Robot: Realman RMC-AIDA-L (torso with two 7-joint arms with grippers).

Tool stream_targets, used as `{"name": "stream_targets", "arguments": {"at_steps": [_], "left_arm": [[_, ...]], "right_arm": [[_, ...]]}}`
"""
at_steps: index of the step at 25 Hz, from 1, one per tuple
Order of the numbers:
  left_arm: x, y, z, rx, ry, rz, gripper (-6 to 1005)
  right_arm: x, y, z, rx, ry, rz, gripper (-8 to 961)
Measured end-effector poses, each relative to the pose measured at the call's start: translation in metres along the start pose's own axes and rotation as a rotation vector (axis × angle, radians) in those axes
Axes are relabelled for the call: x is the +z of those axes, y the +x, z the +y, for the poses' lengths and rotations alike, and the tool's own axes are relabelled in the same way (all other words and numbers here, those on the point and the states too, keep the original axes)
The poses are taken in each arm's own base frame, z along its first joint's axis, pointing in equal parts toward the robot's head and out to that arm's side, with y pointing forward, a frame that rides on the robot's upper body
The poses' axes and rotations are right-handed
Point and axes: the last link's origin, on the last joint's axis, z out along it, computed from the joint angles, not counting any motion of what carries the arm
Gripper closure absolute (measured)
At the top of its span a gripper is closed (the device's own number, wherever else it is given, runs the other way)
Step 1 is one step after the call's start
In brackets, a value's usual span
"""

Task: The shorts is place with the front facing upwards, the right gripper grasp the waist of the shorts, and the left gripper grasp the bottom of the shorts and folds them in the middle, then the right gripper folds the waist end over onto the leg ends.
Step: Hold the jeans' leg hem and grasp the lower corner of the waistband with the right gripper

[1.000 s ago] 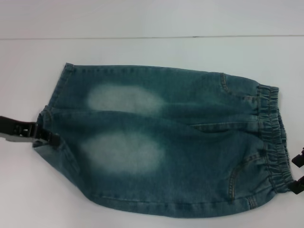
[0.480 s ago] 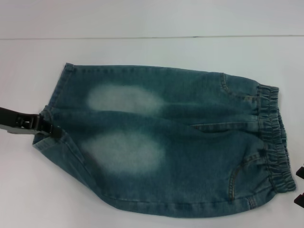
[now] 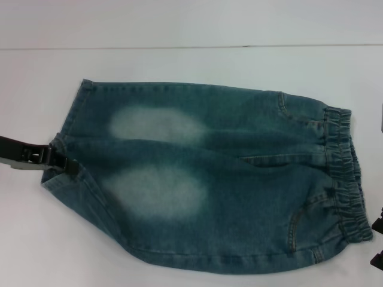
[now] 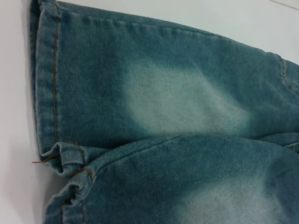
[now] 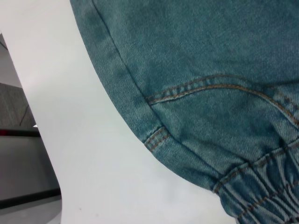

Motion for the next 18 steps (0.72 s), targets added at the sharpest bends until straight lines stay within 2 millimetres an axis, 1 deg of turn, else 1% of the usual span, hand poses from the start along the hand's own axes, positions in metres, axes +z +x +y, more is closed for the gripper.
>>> {"name": "stream_targets", "arguments": {"at_steps": [8, 18], "left_arm": [[0.001, 0.001, -0.001, 0.001, 0.006, 0.006, 967], [0.001, 0.001, -0.002, 0.001, 0.012, 0.011, 967]], "right_arm": [[0.004, -0.006, 0.002, -0.014, -0.002, 0.020, -1], [0.004, -0.012, 0.002, -0.019, 0.001, -0.031, -2]]}}
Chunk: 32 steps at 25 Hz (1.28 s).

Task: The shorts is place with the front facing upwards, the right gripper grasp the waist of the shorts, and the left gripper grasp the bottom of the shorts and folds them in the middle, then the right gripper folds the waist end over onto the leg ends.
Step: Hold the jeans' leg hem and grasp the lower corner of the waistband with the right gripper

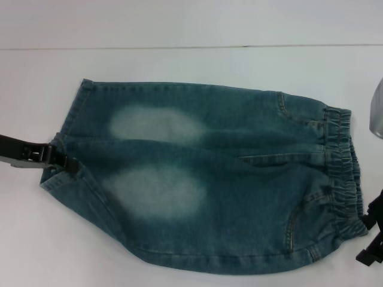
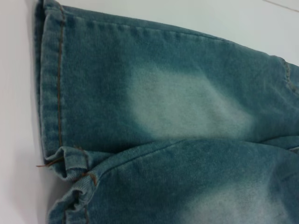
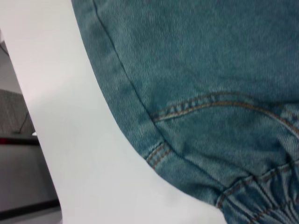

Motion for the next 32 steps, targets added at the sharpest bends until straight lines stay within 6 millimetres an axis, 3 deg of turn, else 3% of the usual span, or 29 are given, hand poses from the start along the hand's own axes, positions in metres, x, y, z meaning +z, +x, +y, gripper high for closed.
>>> {"name": "stream_targets", "arguments": {"at_steps": [21, 32], "left_arm": [[-0.001, 0.004, -0.001, 0.006, 0.011, 0.011, 966], [-0.004, 0.011, 0.003, 0.009, -0.001, 0.026, 966]], "right_arm": [[-0.008, 0.000, -0.005, 0.029, 0.016, -0.044, -3], [-0.015, 0.006, -0.013, 0.261, 0.039, -0.098, -2]]}}
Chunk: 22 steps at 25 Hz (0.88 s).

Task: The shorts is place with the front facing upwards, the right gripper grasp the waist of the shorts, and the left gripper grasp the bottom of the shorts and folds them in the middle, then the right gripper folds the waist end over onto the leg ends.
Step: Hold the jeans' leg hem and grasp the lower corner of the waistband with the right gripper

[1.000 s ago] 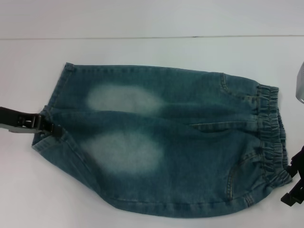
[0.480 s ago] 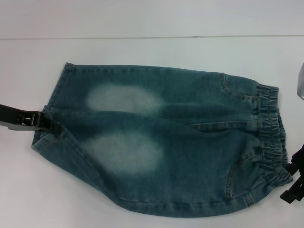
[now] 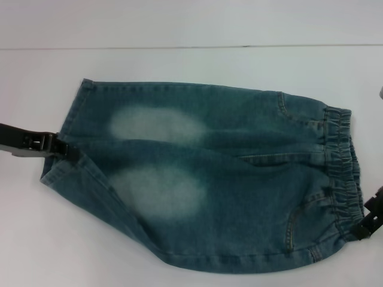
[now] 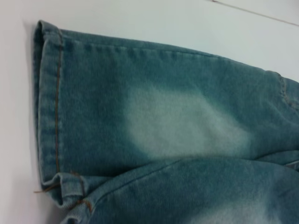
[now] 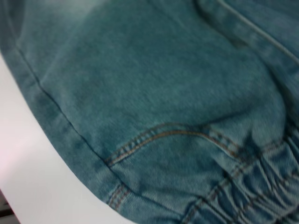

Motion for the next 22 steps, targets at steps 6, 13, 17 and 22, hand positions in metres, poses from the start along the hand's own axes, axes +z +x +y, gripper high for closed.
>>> {"name": "stream_targets", "arguments": {"at_steps": [6, 13, 17, 22], "left_arm": [[0.000, 0.006, 0.002, 0.015, 0.005, 0.006, 966], [-0.001, 0.011, 0.005, 0.024, 0.004, 0.012, 966], [-0.002, 0.013, 0.004, 0.026, 0.012, 0.019, 966], [-0.002, 0.014, 0.002, 0.024, 0.018, 0.022, 967]], "right_arm": [[0.004, 0.004, 0.001, 0.056, -0.019, 0.010, -2], [0.009, 0.004, 0.002, 0.096, -0.047, 0.023, -3], [0.011, 0.003, 0.003, 0.097, -0.056, 0.032, -3], [0.013, 0.002, 0.004, 0.086, -0.058, 0.061, -2]]}}
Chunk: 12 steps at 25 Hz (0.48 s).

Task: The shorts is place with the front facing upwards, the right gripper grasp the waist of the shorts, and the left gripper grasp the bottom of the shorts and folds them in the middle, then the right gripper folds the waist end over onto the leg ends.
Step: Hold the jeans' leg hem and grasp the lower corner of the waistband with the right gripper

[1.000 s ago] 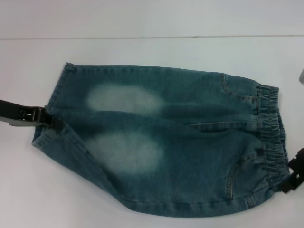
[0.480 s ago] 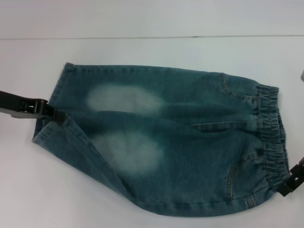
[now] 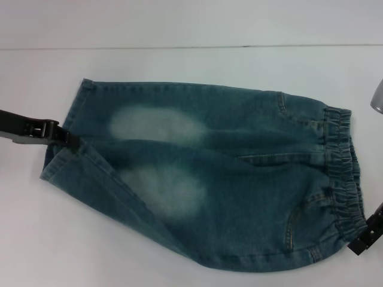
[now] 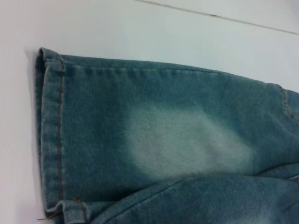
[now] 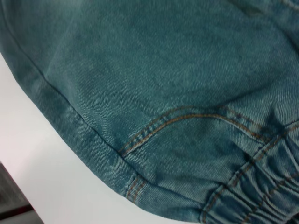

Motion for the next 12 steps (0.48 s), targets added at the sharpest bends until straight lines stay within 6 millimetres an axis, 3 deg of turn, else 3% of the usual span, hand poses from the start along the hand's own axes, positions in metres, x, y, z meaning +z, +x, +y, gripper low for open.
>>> {"name": "stream_targets", "arguments": {"at_steps": [12], "left_arm": [[0.0008, 0.0017, -0.0001, 0.003, 0.006, 0.004, 967]], "right_arm": [[-0.0009, -0.0041, 0.0020, -0.031, 0.020, 0.038, -3]]}}
